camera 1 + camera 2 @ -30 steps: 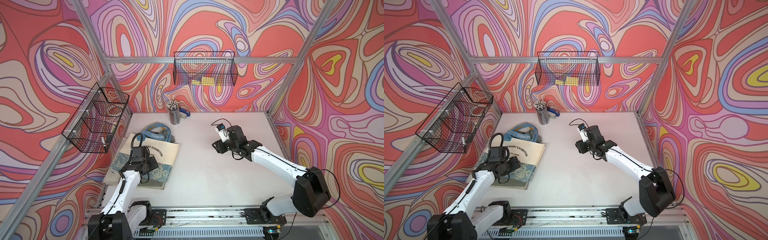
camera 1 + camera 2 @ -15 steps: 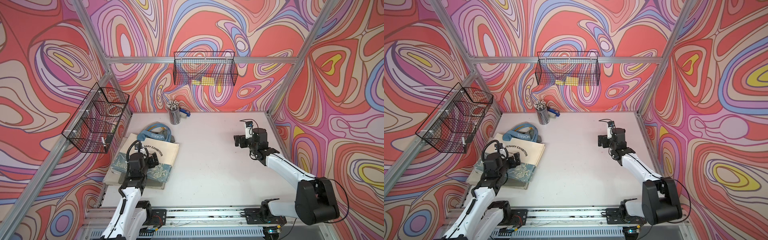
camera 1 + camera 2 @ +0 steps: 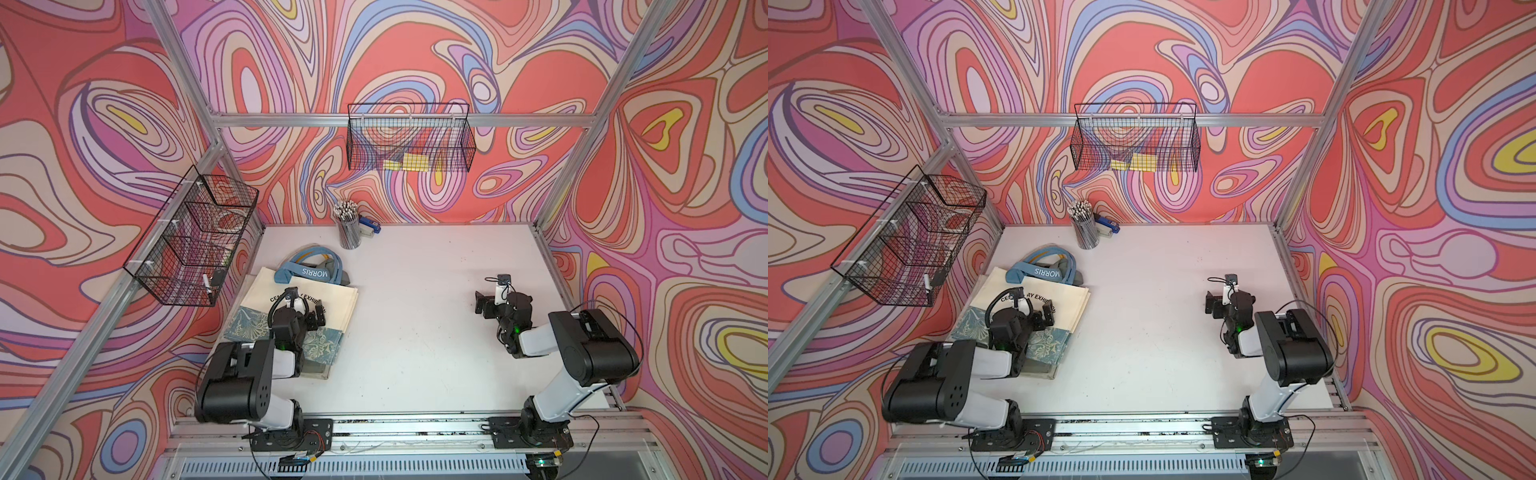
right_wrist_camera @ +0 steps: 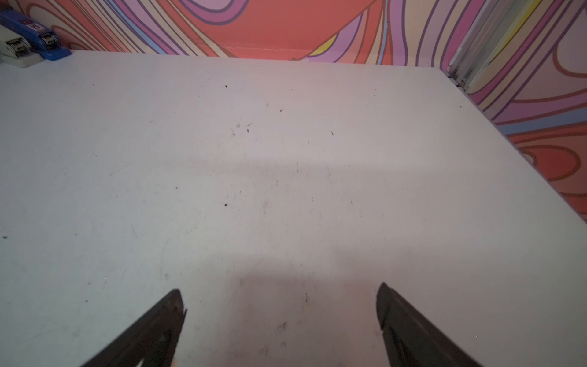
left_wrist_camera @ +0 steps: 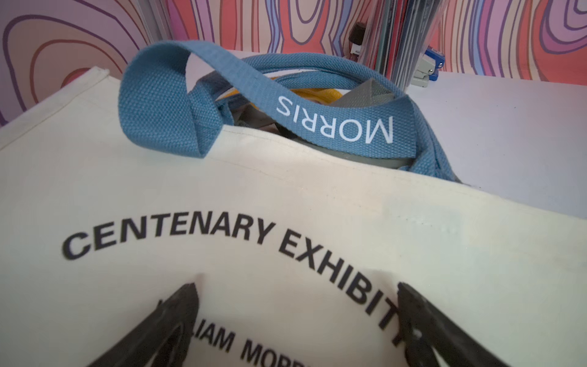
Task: Put away the canvas bag
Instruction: Reset both arms
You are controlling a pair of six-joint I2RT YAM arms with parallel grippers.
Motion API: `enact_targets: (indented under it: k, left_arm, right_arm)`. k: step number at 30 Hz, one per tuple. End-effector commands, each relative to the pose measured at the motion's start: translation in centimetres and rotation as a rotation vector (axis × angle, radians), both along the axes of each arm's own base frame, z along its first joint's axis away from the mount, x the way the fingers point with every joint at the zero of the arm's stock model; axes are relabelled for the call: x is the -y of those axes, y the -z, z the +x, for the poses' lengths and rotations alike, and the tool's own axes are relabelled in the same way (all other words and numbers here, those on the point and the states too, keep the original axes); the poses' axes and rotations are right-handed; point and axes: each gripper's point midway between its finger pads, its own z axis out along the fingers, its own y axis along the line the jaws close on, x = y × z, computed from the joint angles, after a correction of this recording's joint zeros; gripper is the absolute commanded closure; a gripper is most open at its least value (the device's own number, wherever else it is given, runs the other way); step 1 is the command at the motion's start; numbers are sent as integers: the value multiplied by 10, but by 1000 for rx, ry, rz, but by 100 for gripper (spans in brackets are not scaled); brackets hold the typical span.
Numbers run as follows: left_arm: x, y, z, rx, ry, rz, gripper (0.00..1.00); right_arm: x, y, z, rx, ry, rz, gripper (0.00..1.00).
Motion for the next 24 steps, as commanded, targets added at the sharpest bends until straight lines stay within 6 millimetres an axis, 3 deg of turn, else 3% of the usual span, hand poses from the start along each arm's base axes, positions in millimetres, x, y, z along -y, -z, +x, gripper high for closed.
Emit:
enact_targets:
  k: [1,3,8,11,24]
  left_arm:
    - [-2,-34,20,104,-4,12,1]
    - [-11,-28,28,58,-61,10,1]
    - [7,-24,38,9,41,28,1]
    - [13,-22,39,-7,75,34,1]
    - [14,-22,38,-6,75,45,1]
  right_arm:
    - [1,-36,22,118,-37,50,2]
    - [2,-35,21,114,-35,44,2]
    - [5,-34,22,107,-14,52,2]
    - [15,-33,25,99,45,47,2]
    - [15,-33,25,100,50,51,2]
